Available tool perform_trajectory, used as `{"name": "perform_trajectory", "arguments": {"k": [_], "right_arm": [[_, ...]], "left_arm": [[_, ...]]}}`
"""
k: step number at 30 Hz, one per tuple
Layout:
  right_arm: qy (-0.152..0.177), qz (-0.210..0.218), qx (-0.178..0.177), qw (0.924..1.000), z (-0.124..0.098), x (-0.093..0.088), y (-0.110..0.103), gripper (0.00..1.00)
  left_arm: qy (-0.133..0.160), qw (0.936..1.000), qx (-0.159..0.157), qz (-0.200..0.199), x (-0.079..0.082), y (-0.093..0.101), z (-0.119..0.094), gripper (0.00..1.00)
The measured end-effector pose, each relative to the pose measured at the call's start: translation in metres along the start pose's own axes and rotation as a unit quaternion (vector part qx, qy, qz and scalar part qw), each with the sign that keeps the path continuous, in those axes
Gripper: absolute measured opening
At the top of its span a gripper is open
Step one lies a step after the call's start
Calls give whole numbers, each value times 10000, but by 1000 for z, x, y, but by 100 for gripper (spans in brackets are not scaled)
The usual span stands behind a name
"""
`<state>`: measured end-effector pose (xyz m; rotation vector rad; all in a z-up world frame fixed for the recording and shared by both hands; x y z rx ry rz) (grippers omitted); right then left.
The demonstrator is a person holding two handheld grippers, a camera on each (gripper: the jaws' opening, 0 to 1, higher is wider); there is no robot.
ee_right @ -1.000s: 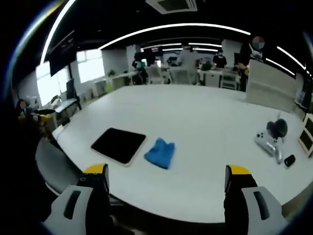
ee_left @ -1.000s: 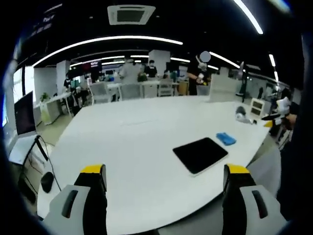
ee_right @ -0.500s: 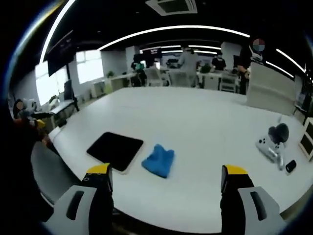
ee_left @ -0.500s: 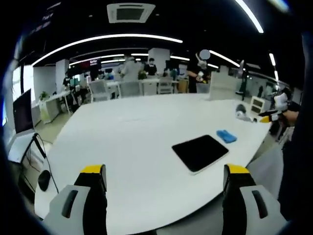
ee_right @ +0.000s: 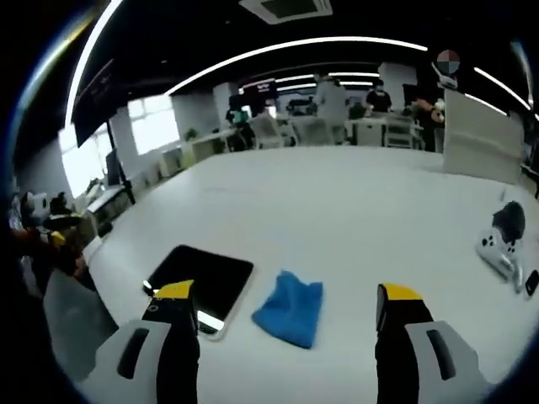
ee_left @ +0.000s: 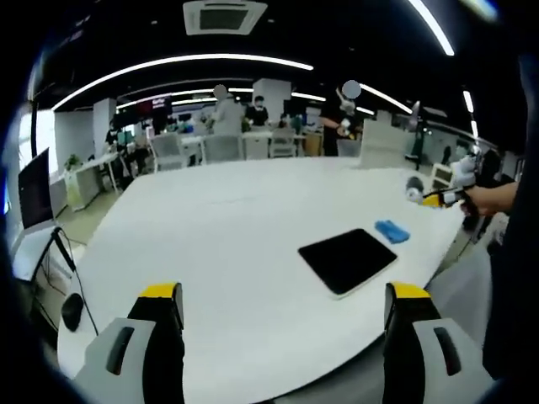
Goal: Wipe the mirror surface with the cleaning cloth until all visible marks leave the cleaned area.
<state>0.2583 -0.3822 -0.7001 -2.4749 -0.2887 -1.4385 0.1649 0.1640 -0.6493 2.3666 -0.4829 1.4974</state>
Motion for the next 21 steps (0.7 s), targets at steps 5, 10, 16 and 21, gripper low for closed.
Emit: {"name": "perform_trajectory", "arguments": {"k": [5,10,16,21], "right_arm": [[-216,17,61,9997,23,-11,1,65],[-417,-56,201,9989,34,-23,-3,59],[-665,-174,85,9976,46,-35,-5,40],[-795,-126,-262,9964,59,-38,-1,22]], "left_arm": [[-76,10000,30,15,-4,-1,2,99],[-77,9999,64,43,-7,-1,1,99],[-193,9998,21,52,-15,-9,-2,99],[-211,9998,9,-18,-20,-10,-1,99]]}}
Point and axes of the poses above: the point that each gripper's makers call its tool centre point, and the gripper's own axes: z roughly forward along the fingers, y roughly to its right, x roughly out of its top, the point moved 10 cm from there along -z, roughly backward along the fingers, and after that the axes turned 2 degrees about y, right-handed, at the moved point
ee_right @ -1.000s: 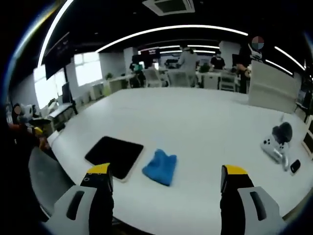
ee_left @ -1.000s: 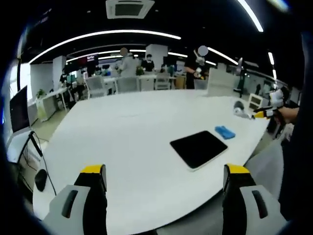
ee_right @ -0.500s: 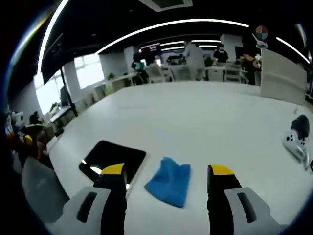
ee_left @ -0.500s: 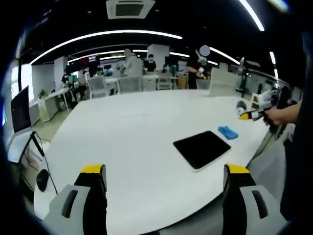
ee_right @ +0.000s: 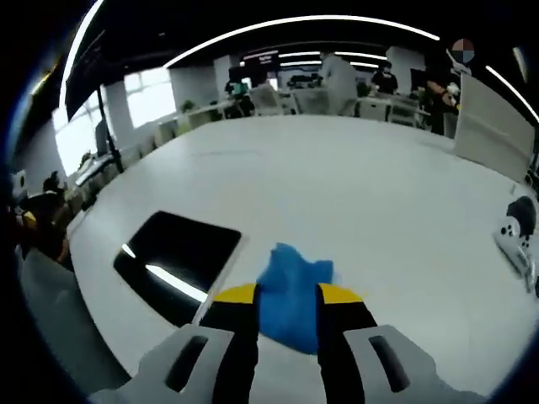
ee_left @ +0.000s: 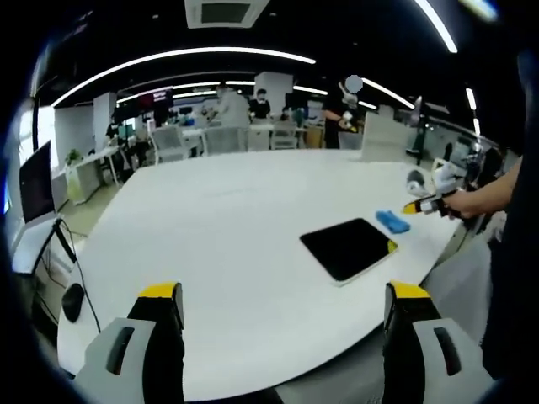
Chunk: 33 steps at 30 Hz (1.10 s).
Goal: Wipe the mirror surface with the cleaning cloth until all visible marks leave the cleaned area.
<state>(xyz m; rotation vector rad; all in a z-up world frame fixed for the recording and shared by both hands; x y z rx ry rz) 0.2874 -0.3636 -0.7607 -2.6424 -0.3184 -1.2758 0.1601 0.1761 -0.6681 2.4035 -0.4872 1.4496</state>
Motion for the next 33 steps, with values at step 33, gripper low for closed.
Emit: {"name": "perform_trajectory", "arguments": {"k": [33], "right_arm": [[-1003,1080,-545,9876,35,-4,2,0]], "left_arm": [[-119,9997,-214,67,-5,2,4,99]]}}
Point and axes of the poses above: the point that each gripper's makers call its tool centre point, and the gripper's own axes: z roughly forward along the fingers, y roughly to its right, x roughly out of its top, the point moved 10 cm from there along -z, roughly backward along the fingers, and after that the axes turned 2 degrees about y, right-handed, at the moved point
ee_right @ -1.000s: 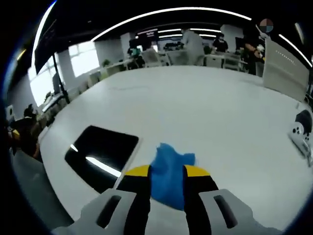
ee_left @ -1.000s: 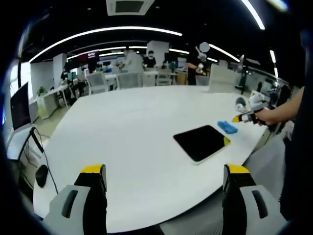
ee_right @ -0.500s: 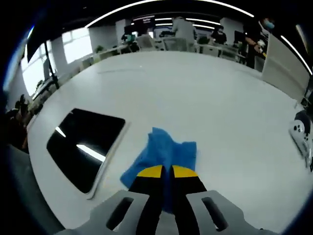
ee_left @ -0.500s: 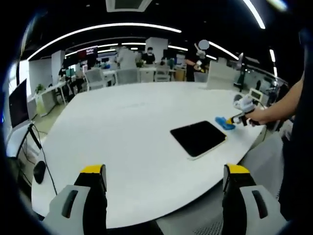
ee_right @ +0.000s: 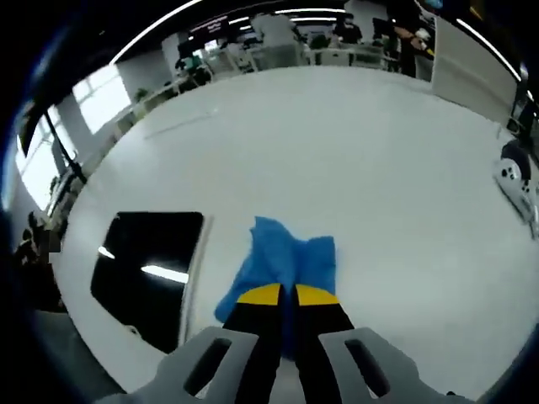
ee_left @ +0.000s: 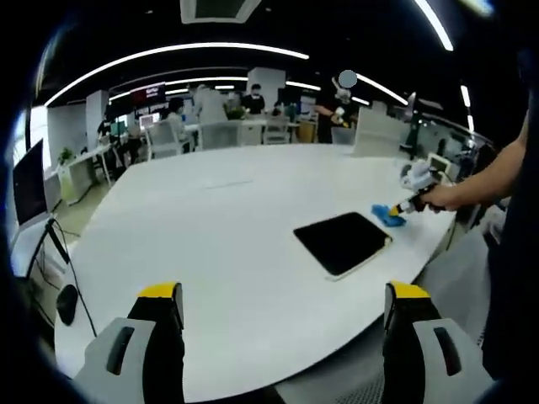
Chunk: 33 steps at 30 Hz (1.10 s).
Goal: Wipe the mirror surface with the cleaning cloth until all visible marks leave the cleaned area.
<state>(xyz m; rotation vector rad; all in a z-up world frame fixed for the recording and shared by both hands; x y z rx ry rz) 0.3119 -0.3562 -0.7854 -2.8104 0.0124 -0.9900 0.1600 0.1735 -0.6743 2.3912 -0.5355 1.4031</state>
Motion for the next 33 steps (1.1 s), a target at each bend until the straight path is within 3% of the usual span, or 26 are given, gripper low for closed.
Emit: {"name": "perform_trajectory", "arguments": {"k": [7,19,33], "right_arm": [[111,-155,76,9998,-14,14,-6,0],[194,154,275,9993,-17,31,-21,0],[53,111,420,9990,-8,36,-40,0]], "left_arm": [[-16,10000,11,-75,-7,4,3,99],[-55,10000,-79,9,-4,-4,5,99],[-39,9998,-196,43,-4,-10,14,99]]}}
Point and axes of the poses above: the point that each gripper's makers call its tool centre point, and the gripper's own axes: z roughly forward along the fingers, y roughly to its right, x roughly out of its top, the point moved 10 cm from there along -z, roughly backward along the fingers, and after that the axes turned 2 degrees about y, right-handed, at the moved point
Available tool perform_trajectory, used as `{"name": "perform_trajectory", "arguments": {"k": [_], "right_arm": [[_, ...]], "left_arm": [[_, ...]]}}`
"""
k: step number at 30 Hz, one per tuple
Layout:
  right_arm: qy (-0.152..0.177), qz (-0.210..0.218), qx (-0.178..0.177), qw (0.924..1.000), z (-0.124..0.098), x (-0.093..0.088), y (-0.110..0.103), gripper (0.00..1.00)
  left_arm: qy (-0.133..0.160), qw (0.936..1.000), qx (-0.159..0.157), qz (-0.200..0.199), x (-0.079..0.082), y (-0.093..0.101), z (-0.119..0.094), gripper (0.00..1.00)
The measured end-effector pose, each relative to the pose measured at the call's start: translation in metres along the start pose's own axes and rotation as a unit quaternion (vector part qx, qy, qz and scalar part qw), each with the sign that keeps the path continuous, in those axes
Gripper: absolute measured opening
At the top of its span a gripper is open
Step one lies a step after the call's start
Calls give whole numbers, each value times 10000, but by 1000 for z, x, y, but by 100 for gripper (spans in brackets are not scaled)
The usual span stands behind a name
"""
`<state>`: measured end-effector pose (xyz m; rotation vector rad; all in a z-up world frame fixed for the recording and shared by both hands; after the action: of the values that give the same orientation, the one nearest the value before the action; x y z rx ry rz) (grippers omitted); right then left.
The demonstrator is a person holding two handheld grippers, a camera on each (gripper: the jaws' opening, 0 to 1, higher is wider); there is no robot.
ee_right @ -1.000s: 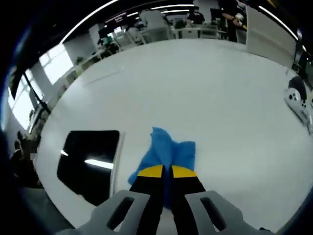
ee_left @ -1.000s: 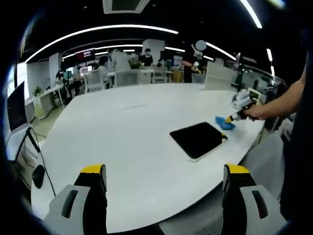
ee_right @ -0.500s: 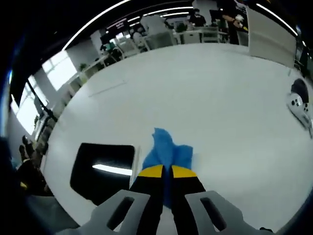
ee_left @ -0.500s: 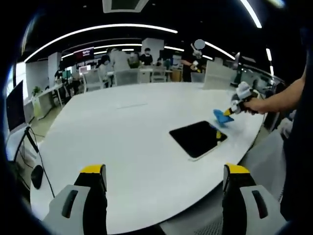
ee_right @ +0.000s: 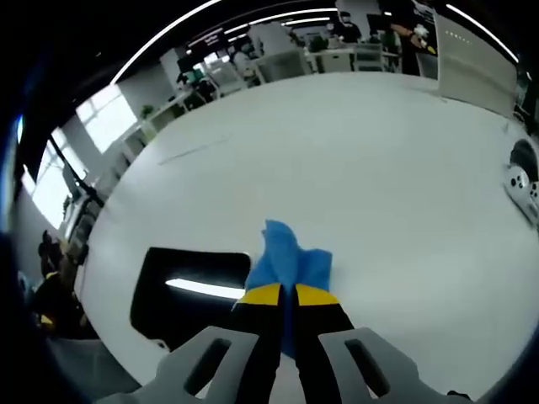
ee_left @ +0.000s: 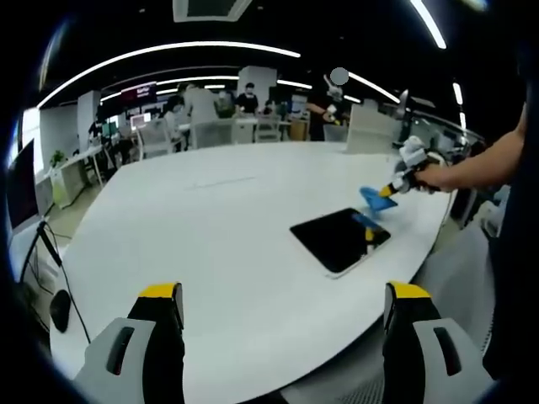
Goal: Wipe the mirror surface with the cleaning cloth until all visible marks leave the cleaned area.
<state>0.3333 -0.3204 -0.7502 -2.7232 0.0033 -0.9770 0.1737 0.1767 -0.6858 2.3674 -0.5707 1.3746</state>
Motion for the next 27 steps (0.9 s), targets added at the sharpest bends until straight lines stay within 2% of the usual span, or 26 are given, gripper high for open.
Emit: {"name": "perform_trajectory", "arguments": {"k": [5,13,17,19,27], "right_arm": [[-166,84,75,9998,12,-2,-12,0],[-355,-103,200,9991,29,-2,-39,0],[-443,-136,212,9987,38,-2,-44,0],[-499,-402,178,9978,42,-4,-47,0],[-625,-408,252,9969,55,-13,-61,0]], "left_arm": [[-57,9999,-110,44,-3,4,-1,99],[-67,10000,-2,-58,-11,2,-6,99],[-91,9999,-24,-54,-14,-1,-7,99],[-89,9999,-16,-77,-14,-2,-8,99],[-181,9998,-34,-69,-19,-4,-16,99]]}}
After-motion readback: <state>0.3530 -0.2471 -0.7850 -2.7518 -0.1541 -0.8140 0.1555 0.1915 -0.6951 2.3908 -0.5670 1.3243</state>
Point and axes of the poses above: the point that each gripper's makers call its tool centre point, and the gripper's own axes: z roughly forward along the fingers, y roughly to its right, x roughly out of its top, the point moved 10 cm from there along -z, roughly backward along the fingers, and after that the axes turned 2 degrees about y, right-handed, at the moved point
